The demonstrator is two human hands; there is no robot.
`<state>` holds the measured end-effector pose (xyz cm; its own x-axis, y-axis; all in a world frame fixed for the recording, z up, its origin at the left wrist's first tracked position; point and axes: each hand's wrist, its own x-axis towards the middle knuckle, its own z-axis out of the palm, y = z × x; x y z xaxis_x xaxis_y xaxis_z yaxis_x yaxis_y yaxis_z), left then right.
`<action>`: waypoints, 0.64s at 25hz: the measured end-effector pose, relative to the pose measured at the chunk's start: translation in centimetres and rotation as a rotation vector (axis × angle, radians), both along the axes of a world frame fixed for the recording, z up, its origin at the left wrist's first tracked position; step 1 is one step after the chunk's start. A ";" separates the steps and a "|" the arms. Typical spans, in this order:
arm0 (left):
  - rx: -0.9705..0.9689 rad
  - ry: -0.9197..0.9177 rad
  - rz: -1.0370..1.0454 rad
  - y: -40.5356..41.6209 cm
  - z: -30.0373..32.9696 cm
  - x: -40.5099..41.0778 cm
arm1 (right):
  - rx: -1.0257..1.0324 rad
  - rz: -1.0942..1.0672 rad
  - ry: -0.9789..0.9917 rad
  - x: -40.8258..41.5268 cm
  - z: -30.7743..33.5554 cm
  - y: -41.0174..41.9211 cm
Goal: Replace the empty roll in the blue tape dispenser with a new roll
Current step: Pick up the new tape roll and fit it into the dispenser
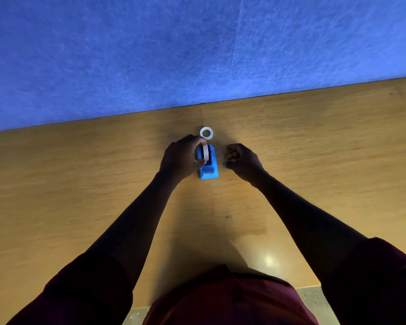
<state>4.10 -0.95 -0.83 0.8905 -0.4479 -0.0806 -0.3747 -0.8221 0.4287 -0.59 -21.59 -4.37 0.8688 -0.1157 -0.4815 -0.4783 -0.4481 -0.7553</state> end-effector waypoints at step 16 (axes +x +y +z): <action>-0.125 0.181 0.035 1.0 -1.1 -0.2 | -0.015 0.013 -0.044 -0.1 1.2 0.1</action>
